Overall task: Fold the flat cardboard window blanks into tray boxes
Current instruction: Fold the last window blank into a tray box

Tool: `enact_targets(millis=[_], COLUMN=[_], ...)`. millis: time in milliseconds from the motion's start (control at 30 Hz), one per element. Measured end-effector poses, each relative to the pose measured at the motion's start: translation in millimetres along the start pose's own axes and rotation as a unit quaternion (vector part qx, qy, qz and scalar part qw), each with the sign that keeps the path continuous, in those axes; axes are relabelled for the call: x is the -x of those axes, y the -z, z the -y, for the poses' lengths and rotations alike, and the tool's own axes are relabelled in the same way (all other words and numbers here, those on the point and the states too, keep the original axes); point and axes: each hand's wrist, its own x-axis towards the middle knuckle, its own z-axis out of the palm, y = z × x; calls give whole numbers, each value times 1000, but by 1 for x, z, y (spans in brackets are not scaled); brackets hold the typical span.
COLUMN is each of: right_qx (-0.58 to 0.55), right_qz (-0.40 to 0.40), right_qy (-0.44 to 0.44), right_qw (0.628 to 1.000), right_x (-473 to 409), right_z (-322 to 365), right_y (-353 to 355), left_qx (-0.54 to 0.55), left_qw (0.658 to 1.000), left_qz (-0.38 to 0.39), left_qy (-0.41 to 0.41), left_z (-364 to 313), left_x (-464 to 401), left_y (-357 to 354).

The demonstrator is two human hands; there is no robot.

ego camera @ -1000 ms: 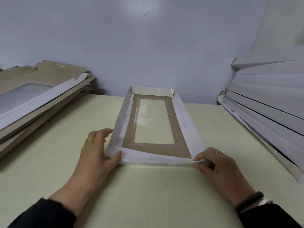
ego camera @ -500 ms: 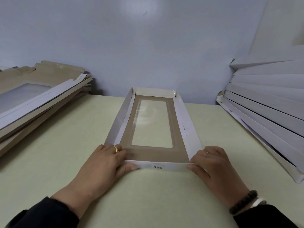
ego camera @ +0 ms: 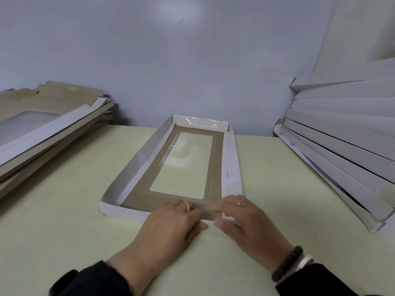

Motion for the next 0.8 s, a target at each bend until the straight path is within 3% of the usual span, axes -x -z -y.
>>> enact_targets(millis=[267, 667, 800], right_qx=[-50, 137, -101], right_qz=[39, 101, 72], right_qy=[-119, -4, -154], right_qw=[991, 985, 980], right_x=[-3, -6, -10], right_z=[-32, -21, -25], right_y=[3, 1, 3], left_qx=[-13, -10, 1], left_qw=[999, 999, 999], left_qz=[-19, 0, 36], left_qy=[24, 43, 37], left_z=[1, -1, -2], left_x=[3, 2, 1], left_y=[-2, -1, 2])
